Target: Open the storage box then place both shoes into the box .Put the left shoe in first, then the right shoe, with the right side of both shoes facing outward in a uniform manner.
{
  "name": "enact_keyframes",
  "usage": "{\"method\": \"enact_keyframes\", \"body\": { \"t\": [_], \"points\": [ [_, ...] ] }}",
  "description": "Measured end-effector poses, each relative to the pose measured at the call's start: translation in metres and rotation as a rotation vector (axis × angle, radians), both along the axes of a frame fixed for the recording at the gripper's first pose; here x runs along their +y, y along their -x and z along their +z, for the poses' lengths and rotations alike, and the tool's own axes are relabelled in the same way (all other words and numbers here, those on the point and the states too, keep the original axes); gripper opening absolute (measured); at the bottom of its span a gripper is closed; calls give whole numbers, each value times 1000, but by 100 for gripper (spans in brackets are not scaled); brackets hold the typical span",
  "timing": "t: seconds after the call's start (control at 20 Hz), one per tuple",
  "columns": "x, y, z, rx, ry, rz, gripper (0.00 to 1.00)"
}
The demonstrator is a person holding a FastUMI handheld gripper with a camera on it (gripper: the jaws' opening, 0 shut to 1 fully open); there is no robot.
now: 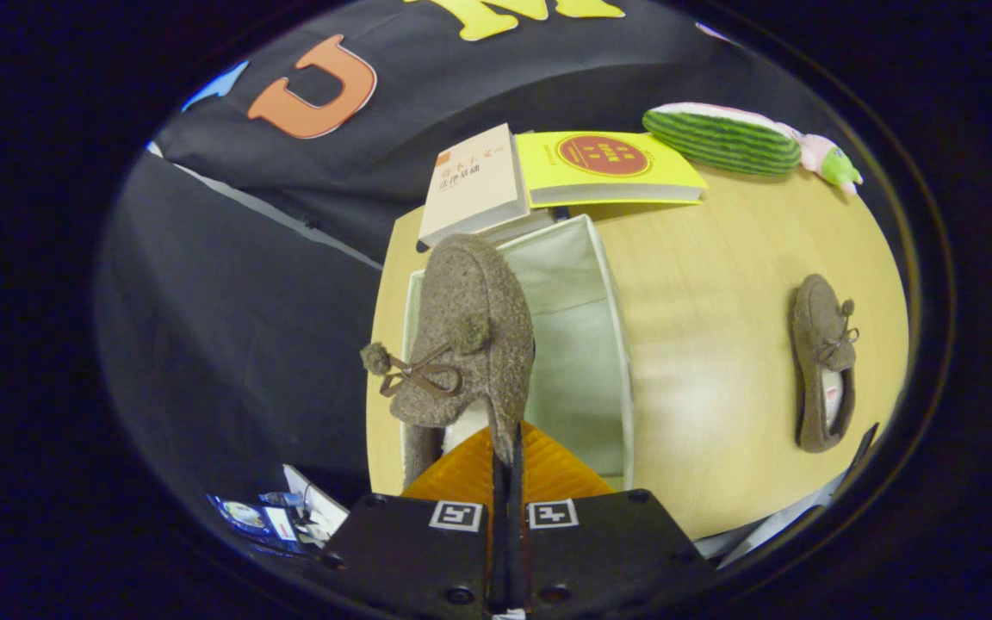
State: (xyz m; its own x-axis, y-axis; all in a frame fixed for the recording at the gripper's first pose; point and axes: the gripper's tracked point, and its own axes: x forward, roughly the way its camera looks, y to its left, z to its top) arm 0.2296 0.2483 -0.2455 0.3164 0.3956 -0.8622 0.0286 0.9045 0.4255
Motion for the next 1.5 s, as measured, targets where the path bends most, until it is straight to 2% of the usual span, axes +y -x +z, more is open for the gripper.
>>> {"method": "enact_keyframes", "body": {
  "t": [0.3, 0.5, 0.6, 0.7, 0.75, 0.9, 1.15, 1.5],
  "points": [
    [34, -3, -31, 52, -55, -19, 6],
    [36, -13, -41, 35, -44, -28, 6],
    [44, -10, -38, 37, -86, -21, 9],
    [47, -9, -30, 11, -113, 27, 32],
    [44, -9, -27, -14, -110, 55, 49],
    [16, 0, -8, -74, -43, 65, 100],
    [-26, 17, 28, -133, -14, 78, 100],
    [-106, 32, 40, -166, 61, 71, 100]
  ]
}}
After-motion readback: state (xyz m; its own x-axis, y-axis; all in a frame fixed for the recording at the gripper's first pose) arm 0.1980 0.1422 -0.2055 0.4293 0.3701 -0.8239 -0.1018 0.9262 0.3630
